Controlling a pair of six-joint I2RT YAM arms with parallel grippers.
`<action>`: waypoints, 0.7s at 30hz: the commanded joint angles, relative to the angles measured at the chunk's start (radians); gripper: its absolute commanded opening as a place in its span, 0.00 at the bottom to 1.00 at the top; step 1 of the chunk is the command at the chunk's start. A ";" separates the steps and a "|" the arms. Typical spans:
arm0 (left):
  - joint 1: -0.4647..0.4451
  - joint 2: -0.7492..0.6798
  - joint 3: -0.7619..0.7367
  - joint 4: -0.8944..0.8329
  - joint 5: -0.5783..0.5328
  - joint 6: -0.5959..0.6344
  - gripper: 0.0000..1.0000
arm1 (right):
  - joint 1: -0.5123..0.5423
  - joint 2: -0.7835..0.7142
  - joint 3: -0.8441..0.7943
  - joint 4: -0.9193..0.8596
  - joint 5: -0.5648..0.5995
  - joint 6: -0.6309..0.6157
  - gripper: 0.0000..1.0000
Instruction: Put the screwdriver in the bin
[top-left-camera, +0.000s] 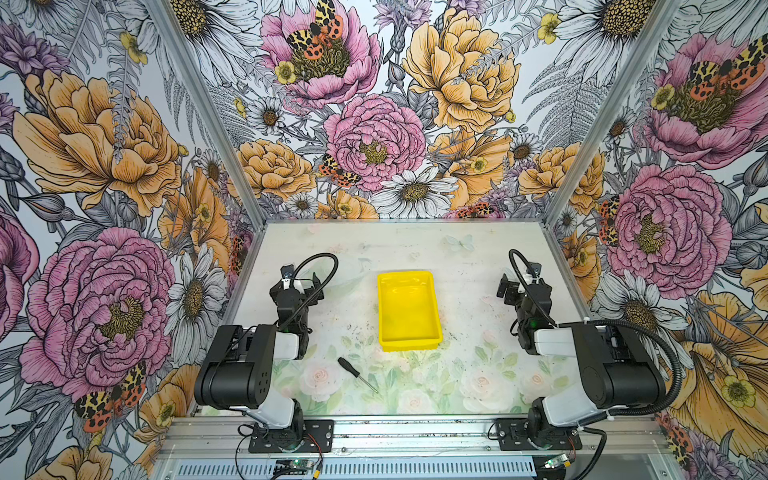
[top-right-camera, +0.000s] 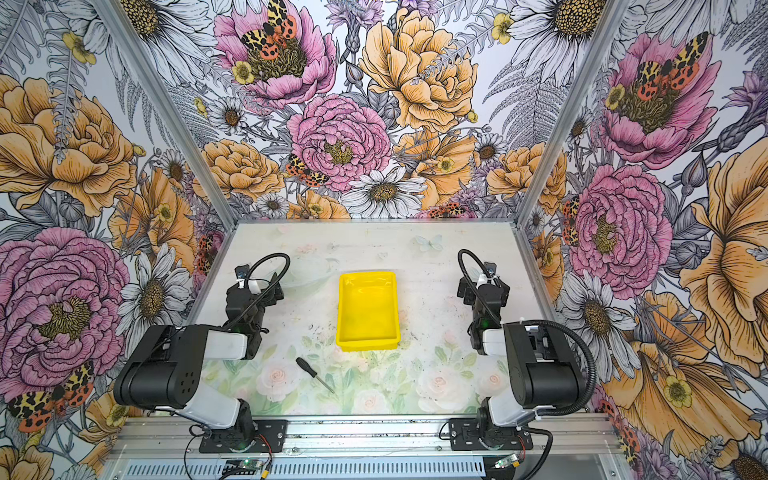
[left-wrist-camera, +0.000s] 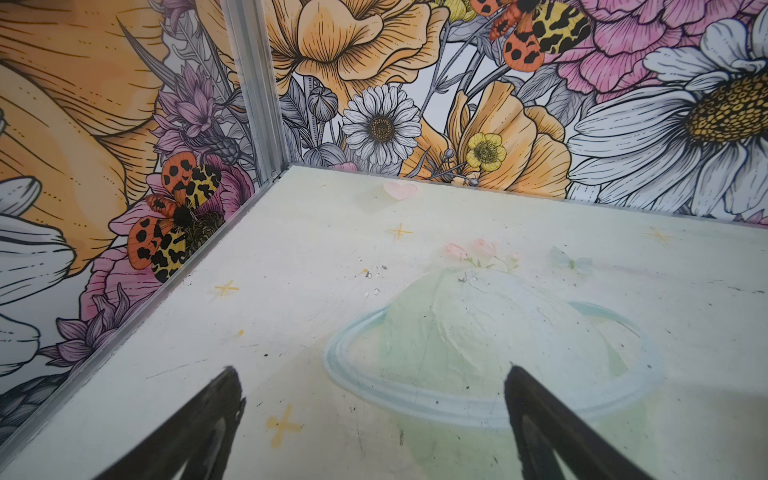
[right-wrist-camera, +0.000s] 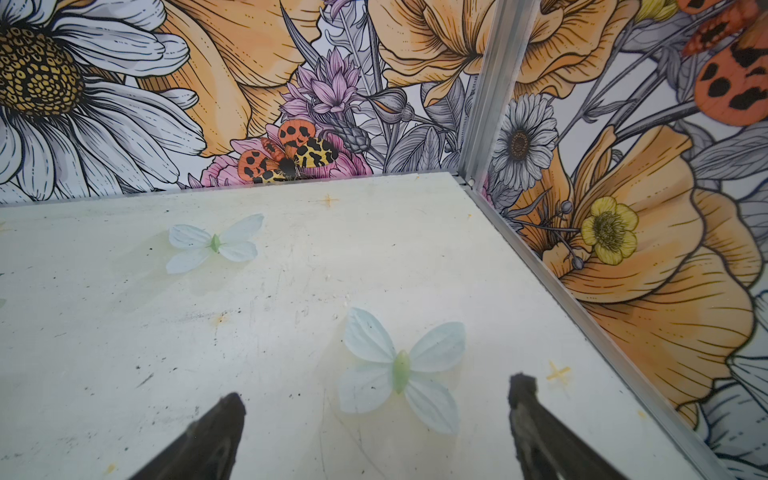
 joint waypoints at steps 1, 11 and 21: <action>-0.006 0.003 0.014 0.003 -0.011 0.013 0.99 | -0.001 0.006 0.001 0.021 -0.008 -0.008 1.00; -0.006 0.002 0.014 0.003 -0.011 0.013 0.99 | -0.001 0.006 0.001 0.019 -0.008 -0.007 0.99; -0.006 0.002 0.016 0.002 -0.011 0.014 0.99 | -0.001 0.006 0.002 0.019 -0.007 -0.006 1.00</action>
